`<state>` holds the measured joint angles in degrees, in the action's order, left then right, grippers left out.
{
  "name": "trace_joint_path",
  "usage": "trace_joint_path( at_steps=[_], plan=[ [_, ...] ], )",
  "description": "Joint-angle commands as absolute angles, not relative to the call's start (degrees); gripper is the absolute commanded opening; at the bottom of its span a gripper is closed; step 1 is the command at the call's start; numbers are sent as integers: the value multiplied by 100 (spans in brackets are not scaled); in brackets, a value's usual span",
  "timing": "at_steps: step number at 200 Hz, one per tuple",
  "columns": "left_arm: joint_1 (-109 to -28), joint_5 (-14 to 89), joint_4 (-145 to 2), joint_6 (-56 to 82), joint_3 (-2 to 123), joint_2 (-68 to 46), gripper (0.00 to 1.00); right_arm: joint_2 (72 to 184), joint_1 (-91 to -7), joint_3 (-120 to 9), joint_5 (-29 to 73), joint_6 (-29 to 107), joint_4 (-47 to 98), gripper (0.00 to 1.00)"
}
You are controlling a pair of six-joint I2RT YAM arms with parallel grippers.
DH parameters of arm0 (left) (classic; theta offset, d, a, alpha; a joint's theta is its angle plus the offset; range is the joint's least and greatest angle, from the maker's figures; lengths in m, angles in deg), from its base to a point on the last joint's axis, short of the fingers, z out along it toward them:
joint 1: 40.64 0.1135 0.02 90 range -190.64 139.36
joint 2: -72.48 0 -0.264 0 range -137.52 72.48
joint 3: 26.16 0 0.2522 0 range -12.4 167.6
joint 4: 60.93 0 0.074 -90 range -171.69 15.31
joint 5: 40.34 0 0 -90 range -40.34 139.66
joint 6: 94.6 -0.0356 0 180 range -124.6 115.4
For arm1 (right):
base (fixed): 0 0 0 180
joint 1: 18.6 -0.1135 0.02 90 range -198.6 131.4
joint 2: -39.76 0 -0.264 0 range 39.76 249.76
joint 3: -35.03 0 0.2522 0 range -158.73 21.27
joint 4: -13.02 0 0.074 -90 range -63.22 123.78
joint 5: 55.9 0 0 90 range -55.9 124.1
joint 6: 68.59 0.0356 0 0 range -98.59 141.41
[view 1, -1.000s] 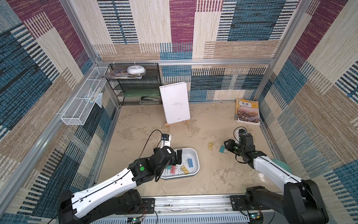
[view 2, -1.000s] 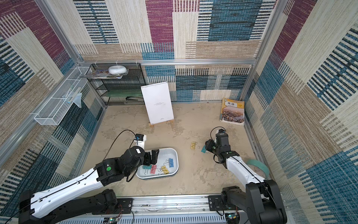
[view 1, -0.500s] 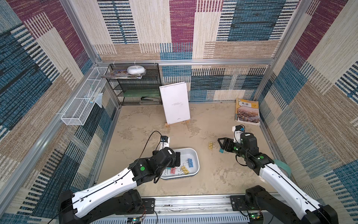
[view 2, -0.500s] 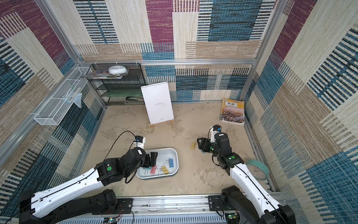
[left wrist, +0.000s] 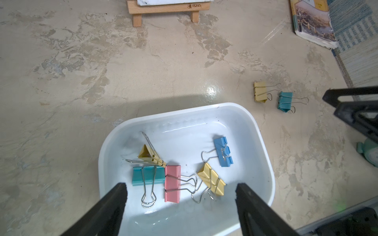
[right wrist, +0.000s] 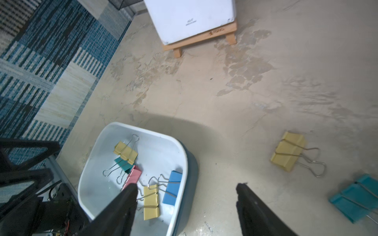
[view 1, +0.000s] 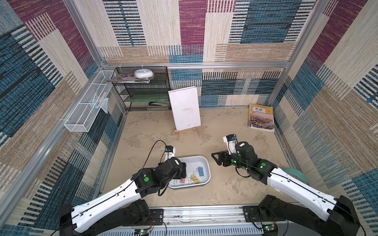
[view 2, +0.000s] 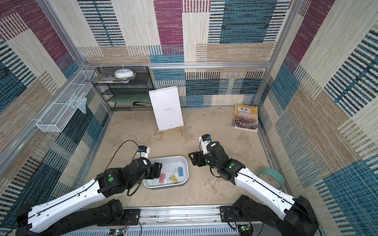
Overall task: Take out the binder clips from the storage box
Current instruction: Pick up the binder clip from the storage box.
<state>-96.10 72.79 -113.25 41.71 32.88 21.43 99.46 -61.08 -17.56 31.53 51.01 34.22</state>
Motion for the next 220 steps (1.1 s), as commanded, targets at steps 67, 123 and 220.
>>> trace_joint_path(
  at_steps=[67,123,220],
  plan=[
    [-9609,7858,-11670,4419,2902,2964,89,12086,-7777,-2981,5045,5098,4183,53],
    [-9606,7919,-11661,4445,2783,3231,90,13332,-8467,-3826,6109,5204,4934,47],
    [-9608,7884,-11592,4384,2602,3483,91,14581,-9222,-4999,7406,5786,6492,39]
  ],
)
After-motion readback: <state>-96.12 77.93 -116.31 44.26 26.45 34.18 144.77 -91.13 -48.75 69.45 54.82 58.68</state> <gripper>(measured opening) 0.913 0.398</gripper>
